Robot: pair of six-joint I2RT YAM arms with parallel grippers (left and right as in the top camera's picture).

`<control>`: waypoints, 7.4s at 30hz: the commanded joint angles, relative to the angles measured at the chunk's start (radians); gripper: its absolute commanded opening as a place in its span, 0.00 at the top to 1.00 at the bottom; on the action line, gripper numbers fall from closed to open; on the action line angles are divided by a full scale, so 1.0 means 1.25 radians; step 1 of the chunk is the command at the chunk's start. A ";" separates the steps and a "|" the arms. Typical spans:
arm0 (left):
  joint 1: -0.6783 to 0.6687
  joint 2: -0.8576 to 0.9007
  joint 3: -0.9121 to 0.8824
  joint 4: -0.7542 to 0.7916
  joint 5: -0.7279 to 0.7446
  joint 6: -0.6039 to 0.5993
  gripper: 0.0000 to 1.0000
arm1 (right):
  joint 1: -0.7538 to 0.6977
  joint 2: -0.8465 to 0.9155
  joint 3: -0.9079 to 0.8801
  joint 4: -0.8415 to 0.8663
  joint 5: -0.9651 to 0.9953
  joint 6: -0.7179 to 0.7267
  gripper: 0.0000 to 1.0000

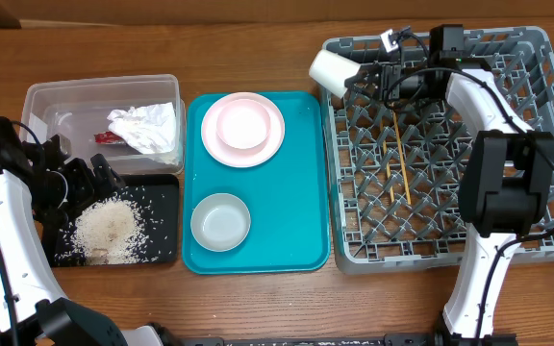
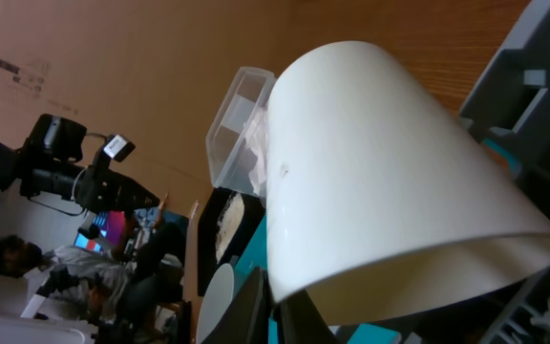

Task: Sort waste into correct bins and load items into the dishwasher

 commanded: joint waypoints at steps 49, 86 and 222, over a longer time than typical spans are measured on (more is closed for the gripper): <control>-0.007 -0.004 0.016 0.003 -0.002 0.012 0.00 | 0.162 -0.342 0.074 -0.353 0.851 0.069 0.70; -0.007 -0.004 0.016 0.003 -0.002 0.012 0.00 | 0.403 -0.339 -0.215 -0.307 1.052 0.298 0.80; -0.007 -0.004 0.016 0.003 -0.002 0.012 0.00 | 0.631 -0.004 -0.008 0.140 1.137 0.045 0.74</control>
